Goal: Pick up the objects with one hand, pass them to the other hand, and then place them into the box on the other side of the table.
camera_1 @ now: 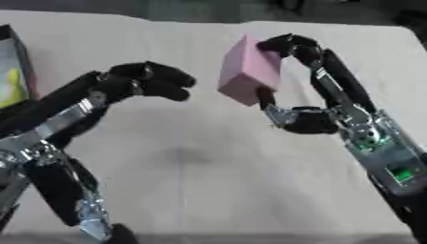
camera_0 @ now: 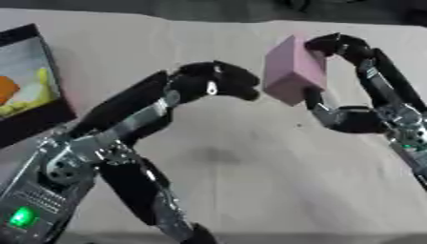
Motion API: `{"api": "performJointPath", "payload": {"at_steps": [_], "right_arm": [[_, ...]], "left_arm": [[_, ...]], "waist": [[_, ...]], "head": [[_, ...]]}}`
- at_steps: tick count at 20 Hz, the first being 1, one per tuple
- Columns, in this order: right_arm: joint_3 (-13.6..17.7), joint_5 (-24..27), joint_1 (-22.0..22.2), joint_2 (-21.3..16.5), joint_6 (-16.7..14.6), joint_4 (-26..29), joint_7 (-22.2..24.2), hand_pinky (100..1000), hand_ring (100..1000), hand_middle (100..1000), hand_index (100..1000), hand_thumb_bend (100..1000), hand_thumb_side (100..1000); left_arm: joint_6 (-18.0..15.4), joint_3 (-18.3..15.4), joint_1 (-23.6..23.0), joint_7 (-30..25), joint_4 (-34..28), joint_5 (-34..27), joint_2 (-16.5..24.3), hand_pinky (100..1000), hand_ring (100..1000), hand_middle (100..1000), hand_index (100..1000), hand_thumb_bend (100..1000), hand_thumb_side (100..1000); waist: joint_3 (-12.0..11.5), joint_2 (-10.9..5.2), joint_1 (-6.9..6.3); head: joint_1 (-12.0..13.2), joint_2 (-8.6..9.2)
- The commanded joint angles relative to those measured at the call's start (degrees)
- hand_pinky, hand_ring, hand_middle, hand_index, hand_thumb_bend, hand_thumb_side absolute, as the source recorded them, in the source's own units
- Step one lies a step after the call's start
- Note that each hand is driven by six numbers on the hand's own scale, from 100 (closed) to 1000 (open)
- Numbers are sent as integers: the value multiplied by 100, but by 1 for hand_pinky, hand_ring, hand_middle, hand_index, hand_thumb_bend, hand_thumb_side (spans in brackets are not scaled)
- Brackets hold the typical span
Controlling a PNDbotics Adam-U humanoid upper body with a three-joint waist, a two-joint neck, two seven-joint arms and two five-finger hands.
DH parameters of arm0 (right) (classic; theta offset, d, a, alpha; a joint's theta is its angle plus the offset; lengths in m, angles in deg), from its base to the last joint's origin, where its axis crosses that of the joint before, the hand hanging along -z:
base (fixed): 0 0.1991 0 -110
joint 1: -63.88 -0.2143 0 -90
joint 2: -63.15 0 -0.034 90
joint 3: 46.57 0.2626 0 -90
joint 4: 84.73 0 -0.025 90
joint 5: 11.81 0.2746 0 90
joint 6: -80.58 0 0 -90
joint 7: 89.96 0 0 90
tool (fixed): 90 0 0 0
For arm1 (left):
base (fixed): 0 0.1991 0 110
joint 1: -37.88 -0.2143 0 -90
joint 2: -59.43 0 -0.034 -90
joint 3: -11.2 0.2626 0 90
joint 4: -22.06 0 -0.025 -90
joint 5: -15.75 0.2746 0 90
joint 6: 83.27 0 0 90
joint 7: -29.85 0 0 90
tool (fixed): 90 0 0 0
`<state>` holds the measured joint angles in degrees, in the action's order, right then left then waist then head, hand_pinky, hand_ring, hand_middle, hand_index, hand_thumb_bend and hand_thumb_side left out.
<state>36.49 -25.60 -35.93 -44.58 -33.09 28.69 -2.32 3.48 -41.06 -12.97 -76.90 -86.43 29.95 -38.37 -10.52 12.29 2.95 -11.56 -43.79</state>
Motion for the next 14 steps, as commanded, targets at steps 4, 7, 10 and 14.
{"api": "performJointPath", "payload": {"at_steps": [4, 7, 10, 14], "right_arm": [[-54, 263, -215, 127, 45, 118, 532, 797, 642, 335, 726, 100, 377], [-50, 257, -227, 208, 74, 118, 690, 797, 643, 334, 727, 100, 373], [-24, 222, -214, 233, 117, 118, 725, 797, 643, 333, 726, 100, 371], [10, 189, -192, 241, 205, 118, 702, 796, 643, 332, 725, 100, 384]], "left_arm": [[477, 156, 127, 537, 504, 266, -359, 883, 901, 840, 852, 1000, 379], [744, 33, 82, 804, 671, 331, -442, 883, 898, 833, 844, 1000, 353], [1016, -52, 8, 1076, 734, 375, -489, 883, 885, 816, 834, 1000, 345], [1231, -36, -150, 1430, 558, 248, -489, 878, 848, 769, 811, 1000, 351]], "waist": [[104, -71, 9], [144, -72, 17], [168, -72, 11], [177, -58, -4]], "head": [[64, -33], [83, -33], [92, -33], [77, -33]]}}
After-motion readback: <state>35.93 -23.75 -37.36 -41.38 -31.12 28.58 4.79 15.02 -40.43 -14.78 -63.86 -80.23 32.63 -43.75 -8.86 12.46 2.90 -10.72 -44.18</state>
